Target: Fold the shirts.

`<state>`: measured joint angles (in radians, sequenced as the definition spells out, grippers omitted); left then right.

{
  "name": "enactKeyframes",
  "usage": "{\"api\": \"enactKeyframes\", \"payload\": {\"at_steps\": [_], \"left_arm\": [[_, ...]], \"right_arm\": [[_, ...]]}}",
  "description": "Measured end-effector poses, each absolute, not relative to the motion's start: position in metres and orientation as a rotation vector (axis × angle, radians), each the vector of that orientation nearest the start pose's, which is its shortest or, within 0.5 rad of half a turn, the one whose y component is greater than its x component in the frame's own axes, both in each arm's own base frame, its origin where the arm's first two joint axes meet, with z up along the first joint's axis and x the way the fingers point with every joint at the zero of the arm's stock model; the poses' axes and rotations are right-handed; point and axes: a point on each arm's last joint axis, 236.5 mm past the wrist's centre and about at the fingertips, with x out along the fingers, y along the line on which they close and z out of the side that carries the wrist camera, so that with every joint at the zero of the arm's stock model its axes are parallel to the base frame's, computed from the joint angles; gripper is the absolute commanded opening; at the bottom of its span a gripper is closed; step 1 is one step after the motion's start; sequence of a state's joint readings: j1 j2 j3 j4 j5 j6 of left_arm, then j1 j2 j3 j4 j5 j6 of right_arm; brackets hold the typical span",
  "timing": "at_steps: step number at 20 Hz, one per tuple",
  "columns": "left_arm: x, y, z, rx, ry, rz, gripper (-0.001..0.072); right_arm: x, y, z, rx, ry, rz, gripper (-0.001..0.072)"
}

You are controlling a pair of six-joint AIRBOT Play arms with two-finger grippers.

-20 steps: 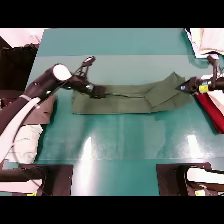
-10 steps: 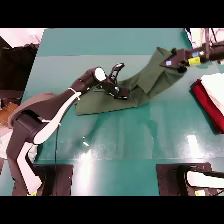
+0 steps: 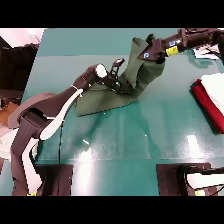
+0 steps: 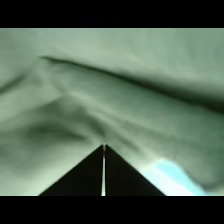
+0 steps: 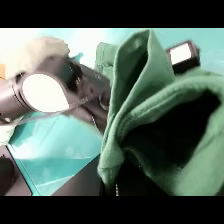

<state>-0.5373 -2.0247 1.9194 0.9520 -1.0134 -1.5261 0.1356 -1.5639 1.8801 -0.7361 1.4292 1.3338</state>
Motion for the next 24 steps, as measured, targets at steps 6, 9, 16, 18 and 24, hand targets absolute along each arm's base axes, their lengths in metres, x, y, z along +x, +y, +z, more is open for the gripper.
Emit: {"api": "enactKeyframes", "payload": {"at_steps": [6, 9, 16, 18, 24], "left_arm": [[0.486, -0.312, 0.014, -0.139, 1.223, -0.673, 0.0023], [0.508, -0.246, 0.061, -0.11, 1.142, -0.565, 0.0023], [0.504, -0.12, 0.179, -0.095, 0.948, -0.383, 0.0024], [0.496, -0.102, 0.197, -0.095, 0.926, -0.357, 0.0023], [0.479, -0.084, 0.213, -0.094, 0.928, -0.335, 0.0024]], "right_arm": [[0.432, 0.248, 0.194, 0.301, 0.997, 0.921, 0.0014], [0.431, 0.264, 0.191, 0.295, 0.993, 0.94, 0.0015], [0.416, 0.348, 0.162, 0.257, 0.999, 1.047, 0.0017], [0.409, 0.382, 0.147, 0.235, 0.988, 1.084, 0.002], [0.371, 0.492, 0.101, 0.148, 0.927, 1.221, 0.0515]]}}
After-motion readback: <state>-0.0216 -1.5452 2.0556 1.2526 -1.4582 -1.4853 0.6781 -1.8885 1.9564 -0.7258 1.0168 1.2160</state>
